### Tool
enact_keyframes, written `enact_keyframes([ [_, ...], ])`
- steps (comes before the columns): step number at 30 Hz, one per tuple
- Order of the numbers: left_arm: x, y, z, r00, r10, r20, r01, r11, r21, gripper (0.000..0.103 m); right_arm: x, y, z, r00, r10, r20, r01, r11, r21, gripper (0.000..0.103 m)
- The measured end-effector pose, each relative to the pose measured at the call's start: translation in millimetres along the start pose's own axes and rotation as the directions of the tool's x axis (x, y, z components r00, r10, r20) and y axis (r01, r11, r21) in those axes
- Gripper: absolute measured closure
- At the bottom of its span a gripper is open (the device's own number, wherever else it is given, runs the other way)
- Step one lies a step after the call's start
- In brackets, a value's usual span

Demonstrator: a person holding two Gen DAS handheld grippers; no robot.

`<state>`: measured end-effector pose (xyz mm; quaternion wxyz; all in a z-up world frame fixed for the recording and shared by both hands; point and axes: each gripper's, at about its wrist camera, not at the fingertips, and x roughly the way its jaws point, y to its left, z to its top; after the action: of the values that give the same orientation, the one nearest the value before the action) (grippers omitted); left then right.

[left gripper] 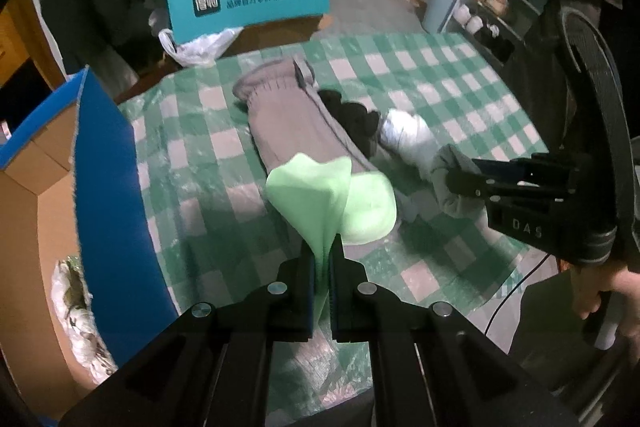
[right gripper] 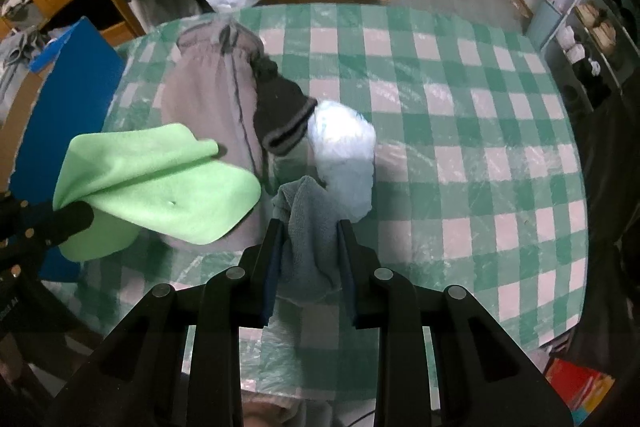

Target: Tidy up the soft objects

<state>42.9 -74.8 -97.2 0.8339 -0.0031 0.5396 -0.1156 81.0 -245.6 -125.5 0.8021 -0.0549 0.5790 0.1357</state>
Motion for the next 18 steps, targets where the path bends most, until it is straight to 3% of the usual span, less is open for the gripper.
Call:
enact_keyframes([
  [18, -54.4, 10.4, 10.2, 0.988, 0.0, 0.153, 0.005, 0.999, -0.033, 0.098, -51.2, 32.0, 15.7, 0.991, 0.029, 0.131, -0.018, 0.997, -0.079, 0.078],
])
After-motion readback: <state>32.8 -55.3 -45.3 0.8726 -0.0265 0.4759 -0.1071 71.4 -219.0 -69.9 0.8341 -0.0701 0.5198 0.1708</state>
